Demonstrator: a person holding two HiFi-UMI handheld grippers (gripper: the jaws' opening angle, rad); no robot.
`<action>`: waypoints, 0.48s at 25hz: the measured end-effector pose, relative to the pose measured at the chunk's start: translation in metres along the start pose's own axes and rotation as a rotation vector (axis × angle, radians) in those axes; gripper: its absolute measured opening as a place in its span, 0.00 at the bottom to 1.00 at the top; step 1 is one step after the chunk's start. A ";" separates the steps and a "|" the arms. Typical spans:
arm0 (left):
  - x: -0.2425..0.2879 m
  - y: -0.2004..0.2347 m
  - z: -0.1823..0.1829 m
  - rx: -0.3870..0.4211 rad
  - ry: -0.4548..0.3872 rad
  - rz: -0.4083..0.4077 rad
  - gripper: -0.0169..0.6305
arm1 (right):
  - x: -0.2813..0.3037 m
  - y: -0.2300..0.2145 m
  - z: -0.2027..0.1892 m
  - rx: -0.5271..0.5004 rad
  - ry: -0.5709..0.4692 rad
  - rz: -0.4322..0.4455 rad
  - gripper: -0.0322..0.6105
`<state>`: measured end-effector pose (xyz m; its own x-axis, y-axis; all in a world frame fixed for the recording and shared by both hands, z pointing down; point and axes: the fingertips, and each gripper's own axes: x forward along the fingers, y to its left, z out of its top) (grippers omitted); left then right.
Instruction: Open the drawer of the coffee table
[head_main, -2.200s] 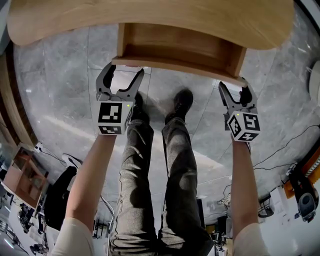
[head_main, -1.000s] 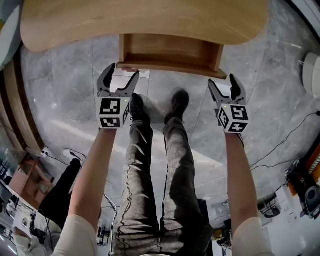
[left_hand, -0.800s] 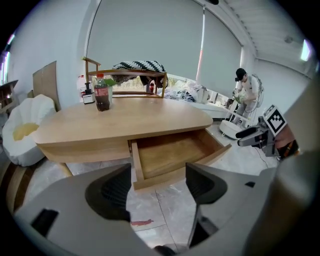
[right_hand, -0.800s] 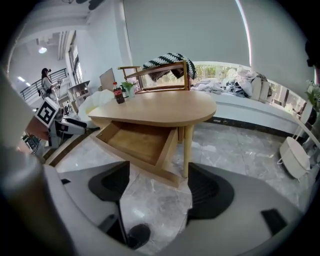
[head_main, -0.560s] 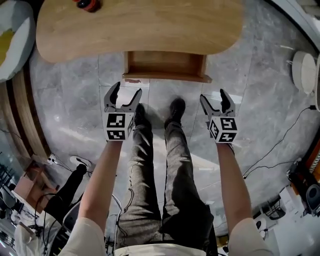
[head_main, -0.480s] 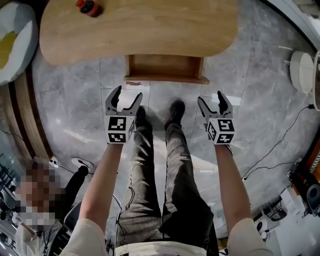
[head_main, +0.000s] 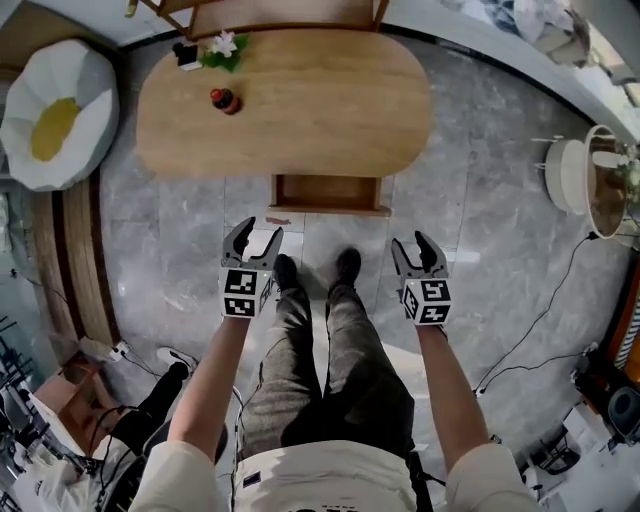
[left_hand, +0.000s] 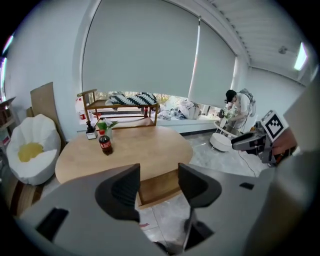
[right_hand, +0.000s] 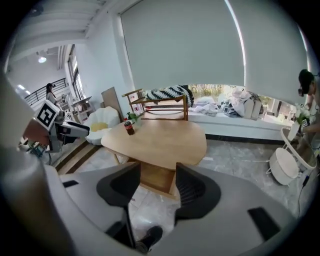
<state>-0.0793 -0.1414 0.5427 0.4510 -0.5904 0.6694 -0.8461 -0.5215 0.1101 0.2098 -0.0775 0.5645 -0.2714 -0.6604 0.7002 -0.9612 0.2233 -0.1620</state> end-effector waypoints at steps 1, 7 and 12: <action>-0.007 0.000 0.012 -0.002 -0.010 0.003 0.42 | -0.008 -0.001 0.009 -0.004 -0.008 -0.001 0.41; -0.044 -0.009 0.070 -0.017 -0.064 0.018 0.36 | -0.048 -0.006 0.058 -0.014 -0.057 0.005 0.30; -0.074 -0.043 0.100 0.020 -0.056 -0.003 0.32 | -0.086 0.006 0.095 0.012 -0.079 0.050 0.21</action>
<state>-0.0477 -0.1366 0.4154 0.4687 -0.6222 0.6270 -0.8394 -0.5347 0.0969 0.2225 -0.0872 0.4373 -0.3221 -0.7032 0.6338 -0.9466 0.2495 -0.2042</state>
